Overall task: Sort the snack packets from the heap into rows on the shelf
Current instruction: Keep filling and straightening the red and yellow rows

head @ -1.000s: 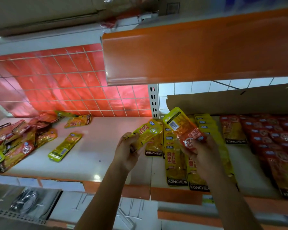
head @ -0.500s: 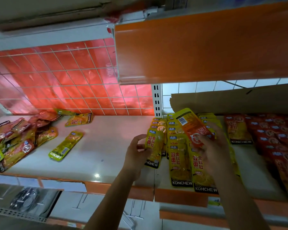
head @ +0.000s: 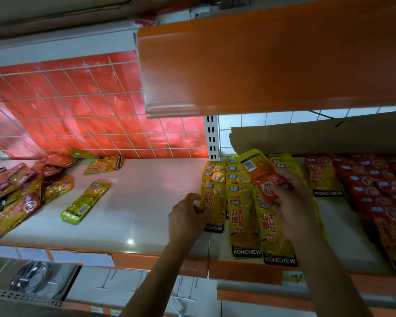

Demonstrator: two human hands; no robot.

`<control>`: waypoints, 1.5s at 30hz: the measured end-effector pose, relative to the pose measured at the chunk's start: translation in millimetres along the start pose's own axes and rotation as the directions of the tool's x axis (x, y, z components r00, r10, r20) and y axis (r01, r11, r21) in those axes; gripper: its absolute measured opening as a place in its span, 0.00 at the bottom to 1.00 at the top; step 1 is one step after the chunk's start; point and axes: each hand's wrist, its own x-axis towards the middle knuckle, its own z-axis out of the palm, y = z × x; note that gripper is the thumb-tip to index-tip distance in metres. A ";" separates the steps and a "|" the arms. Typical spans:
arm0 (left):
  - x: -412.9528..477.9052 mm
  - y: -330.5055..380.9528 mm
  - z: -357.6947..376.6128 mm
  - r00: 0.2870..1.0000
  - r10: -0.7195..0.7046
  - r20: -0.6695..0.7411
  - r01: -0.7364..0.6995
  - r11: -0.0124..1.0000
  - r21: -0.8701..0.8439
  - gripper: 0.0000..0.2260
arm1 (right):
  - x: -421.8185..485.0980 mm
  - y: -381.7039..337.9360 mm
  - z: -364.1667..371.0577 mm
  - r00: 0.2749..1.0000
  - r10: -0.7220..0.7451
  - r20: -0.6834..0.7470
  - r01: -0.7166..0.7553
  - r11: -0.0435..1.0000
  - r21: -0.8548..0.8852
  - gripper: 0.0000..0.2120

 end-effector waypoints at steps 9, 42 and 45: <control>2.3 4.4 -3.0 1.000 0.019 0.020 -0.020 0.997 0.068 0.16 | -2.5 -7.0 5.6 1.000 0.017 0.008 -0.017 0.999 -0.040 0.13; 3.4 210.1 123.1 0.942 0.219 0.255 -0.137 0.943 -0.304 0.14 | 26.3 -85.5 -157.1 0.936 -0.322 -0.141 0.143 0.716 -0.683 0.09; 1.9 220.4 131.6 0.940 0.253 0.228 -0.175 0.933 -0.314 0.22 | 27.7 -84.7 -165.1 0.937 -0.343 -0.067 0.171 0.618 -0.767 0.10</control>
